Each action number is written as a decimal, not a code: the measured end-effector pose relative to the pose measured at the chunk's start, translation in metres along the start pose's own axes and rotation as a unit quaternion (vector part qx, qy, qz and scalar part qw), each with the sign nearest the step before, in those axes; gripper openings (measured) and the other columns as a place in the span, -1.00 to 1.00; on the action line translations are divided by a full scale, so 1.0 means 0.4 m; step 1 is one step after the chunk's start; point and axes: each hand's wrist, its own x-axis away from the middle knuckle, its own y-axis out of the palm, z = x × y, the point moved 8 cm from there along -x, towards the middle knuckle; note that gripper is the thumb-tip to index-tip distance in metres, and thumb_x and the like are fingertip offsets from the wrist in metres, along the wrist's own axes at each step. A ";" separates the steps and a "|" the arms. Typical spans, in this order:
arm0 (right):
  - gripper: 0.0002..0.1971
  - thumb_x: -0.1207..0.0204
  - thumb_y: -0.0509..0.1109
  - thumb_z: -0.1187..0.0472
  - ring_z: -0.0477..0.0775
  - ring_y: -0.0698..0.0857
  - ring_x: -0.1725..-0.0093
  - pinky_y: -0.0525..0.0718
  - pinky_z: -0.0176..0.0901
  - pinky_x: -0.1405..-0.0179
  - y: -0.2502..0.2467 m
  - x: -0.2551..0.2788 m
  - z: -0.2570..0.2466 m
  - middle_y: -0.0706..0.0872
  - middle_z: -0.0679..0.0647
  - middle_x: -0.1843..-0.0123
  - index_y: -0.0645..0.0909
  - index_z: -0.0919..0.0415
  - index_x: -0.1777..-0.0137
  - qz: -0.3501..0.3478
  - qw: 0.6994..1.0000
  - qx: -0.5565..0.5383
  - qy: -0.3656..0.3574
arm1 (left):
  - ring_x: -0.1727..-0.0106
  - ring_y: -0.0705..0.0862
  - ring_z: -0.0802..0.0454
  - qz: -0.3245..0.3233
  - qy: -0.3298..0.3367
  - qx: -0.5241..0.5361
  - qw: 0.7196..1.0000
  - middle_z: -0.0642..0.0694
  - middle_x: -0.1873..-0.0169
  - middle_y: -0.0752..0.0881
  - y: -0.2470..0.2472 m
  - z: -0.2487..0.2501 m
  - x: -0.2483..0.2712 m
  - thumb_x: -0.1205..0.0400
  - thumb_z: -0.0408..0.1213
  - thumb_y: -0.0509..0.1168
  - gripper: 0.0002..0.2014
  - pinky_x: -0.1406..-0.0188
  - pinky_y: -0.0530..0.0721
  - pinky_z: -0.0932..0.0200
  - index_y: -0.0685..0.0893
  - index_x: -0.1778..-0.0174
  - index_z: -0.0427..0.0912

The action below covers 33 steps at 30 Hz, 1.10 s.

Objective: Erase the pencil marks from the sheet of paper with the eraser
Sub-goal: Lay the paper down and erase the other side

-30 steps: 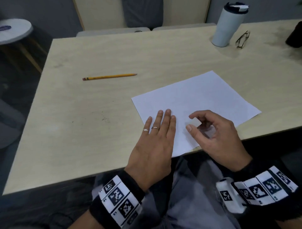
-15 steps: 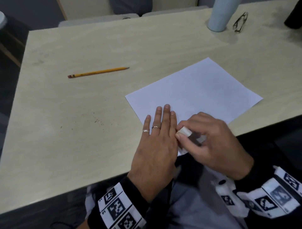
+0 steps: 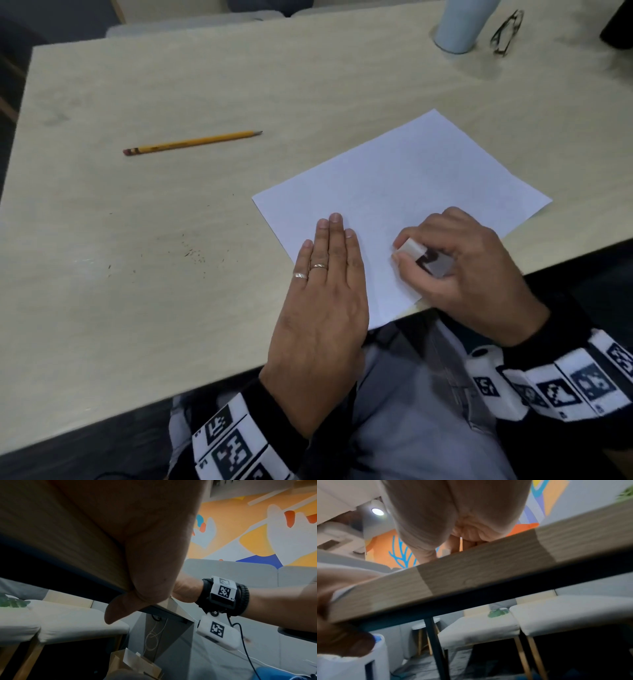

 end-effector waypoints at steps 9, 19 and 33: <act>-0.86 -0.64 0.51 -0.01 0.09 0.59 0.09 0.62 0.12 0.08 0.025 -0.018 0.005 0.69 -0.06 0.21 0.85 -0.01 -0.03 -0.021 0.999 -0.039 0.021 | -0.82 -0.37 -0.41 0.026 -0.059 -0.001 0.998 -0.52 -0.75 -0.39 -0.005 -0.021 -0.030 -0.51 0.05 0.23 0.16 -0.83 -0.18 -0.31 -0.34 -0.76 -0.52; -0.91 -0.64 0.52 0.05 0.10 0.60 0.14 0.63 0.14 0.15 0.009 -0.018 0.009 0.67 -0.06 0.26 0.82 0.01 0.03 0.003 0.999 -0.024 0.027 | -0.76 -0.49 -0.48 0.007 -0.057 0.001 0.998 -0.56 -0.67 -0.55 0.001 -0.015 -0.028 -0.62 0.06 0.25 0.18 -0.79 -0.31 -0.35 -0.51 -0.67 -0.55; -0.94 -0.63 0.53 0.07 0.08 0.57 0.15 0.62 0.07 0.13 0.031 -0.010 -0.017 0.63 -0.10 0.26 0.82 -0.01 0.01 -0.026 1.000 -0.003 -0.003 | -0.77 -0.47 -0.45 0.028 -0.045 0.010 0.999 -0.53 -0.70 -0.52 0.007 -0.015 -0.030 -0.60 0.08 0.24 0.17 -0.81 -0.25 -0.36 -0.46 -0.71 -0.52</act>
